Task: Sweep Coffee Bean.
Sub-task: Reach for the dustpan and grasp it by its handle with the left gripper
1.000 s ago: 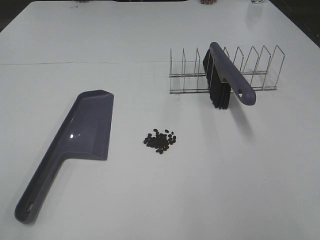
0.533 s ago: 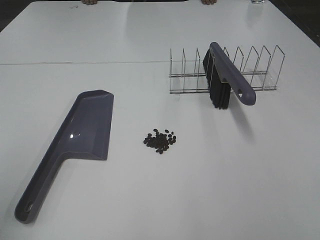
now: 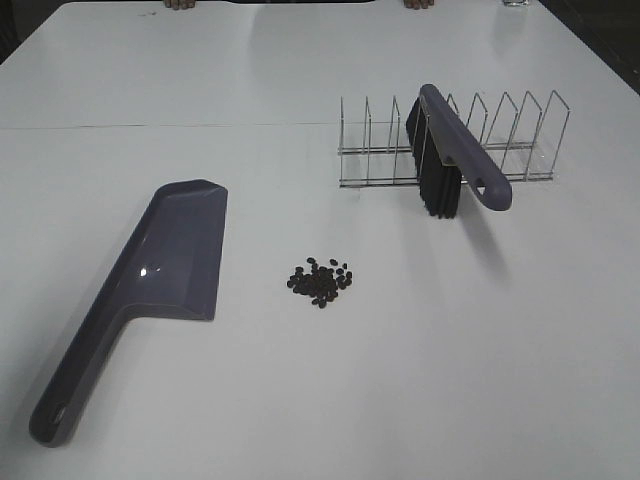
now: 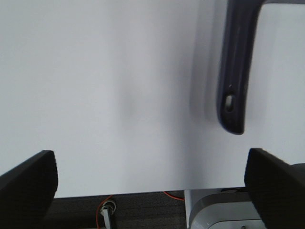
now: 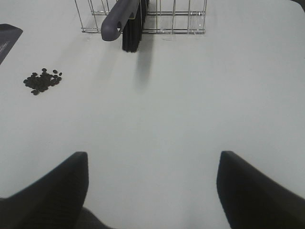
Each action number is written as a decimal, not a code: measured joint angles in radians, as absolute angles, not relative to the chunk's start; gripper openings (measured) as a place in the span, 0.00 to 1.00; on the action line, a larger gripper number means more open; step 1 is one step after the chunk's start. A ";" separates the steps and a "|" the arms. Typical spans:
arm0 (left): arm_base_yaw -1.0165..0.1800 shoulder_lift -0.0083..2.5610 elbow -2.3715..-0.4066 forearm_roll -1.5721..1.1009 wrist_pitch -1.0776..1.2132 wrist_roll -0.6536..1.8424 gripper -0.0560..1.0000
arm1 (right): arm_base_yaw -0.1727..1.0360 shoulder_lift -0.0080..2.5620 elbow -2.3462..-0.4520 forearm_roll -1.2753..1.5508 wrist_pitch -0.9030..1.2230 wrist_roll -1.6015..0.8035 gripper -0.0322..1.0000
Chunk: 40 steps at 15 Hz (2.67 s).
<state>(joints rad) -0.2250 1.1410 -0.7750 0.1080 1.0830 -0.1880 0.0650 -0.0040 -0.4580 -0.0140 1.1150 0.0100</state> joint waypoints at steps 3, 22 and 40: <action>-0.335 1.370 -0.775 0.107 0.958 -0.314 0.99 | 0.065 -0.004 -0.458 -0.014 1.115 0.010 0.68; -0.396 1.870 -0.922 0.149 0.619 -0.409 0.98 | 0.065 -0.004 -0.458 -0.014 1.115 0.010 0.68; -0.396 1.964 -0.992 0.109 0.656 -0.332 0.38 | 0.065 -0.004 -0.458 -0.014 1.115 0.010 0.68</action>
